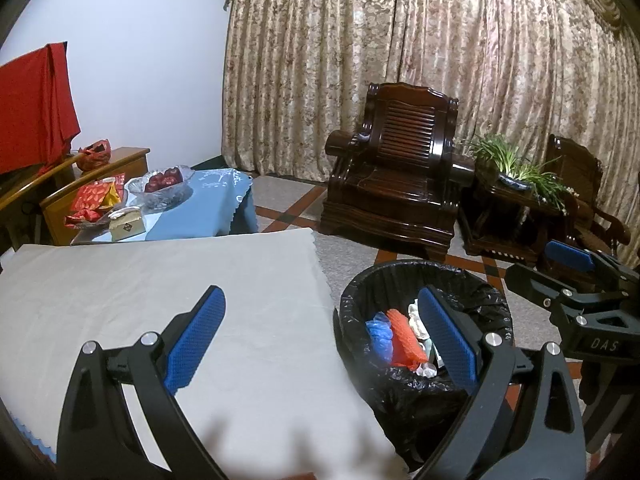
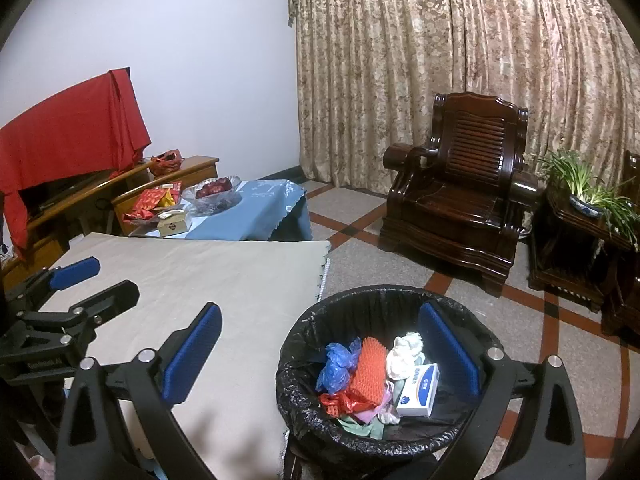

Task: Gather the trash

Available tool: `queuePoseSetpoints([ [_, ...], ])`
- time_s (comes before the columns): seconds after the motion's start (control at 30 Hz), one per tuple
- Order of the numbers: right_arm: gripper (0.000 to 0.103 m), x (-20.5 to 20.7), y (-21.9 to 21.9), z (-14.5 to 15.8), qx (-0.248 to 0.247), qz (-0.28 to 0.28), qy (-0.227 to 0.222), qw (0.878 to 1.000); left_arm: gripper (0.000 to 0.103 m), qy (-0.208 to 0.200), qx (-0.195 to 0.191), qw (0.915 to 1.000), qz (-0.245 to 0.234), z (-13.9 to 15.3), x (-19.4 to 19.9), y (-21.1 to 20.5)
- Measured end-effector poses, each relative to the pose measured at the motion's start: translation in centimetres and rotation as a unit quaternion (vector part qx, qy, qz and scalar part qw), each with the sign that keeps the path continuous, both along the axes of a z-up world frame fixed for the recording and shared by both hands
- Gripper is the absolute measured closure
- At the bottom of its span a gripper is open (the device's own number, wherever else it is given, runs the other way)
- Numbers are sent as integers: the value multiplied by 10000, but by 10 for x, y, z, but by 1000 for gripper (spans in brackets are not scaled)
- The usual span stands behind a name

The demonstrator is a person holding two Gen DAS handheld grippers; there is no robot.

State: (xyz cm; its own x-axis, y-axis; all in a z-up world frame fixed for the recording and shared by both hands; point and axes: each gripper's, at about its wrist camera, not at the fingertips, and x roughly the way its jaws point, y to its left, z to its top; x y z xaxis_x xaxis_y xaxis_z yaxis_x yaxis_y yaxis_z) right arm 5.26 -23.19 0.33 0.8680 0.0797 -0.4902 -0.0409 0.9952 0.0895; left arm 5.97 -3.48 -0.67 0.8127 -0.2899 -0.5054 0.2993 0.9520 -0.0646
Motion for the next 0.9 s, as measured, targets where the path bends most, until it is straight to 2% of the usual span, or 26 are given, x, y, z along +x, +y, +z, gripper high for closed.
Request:
queuePoseSetpoints([
  [0.9, 6, 1, 2, 1, -5, -3, 6, 10000, 9, 25, 30, 10000, 5, 1, 2, 7],
])
